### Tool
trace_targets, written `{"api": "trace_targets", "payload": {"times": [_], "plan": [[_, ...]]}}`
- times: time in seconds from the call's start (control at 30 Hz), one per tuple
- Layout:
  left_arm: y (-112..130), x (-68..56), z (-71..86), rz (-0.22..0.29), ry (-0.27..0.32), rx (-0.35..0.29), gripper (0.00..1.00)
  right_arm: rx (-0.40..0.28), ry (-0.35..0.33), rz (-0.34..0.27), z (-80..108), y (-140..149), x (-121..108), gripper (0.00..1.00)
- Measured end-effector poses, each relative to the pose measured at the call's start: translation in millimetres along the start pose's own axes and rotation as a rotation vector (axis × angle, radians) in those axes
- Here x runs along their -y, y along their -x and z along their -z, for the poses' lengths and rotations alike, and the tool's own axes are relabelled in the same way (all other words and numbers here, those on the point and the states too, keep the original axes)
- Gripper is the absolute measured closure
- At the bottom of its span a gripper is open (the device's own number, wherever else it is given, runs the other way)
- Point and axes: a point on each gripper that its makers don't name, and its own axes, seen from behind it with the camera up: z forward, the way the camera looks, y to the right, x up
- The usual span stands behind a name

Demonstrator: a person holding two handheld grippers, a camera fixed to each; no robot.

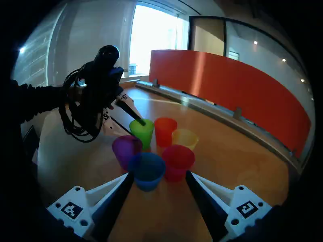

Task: Pour water

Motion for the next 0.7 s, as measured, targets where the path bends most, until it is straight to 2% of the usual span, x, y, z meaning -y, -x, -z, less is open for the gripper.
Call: {"api": "trace_targets", "payload": {"times": [0.47, 0.7], "plan": [[-0.5, 2.0, -2.7, 0.01, 0.002, -0.005, 0.13, -0.001, 0.001, -0.004, 0.8, 1.6, -1.9, 0.01], [-0.6, 6.0, -1.9, 0.011, -0.016, -0.007, 0.14, -0.003, 0.004, -0.003, 3.0, 1.8, -2.6, 0.01]]}}
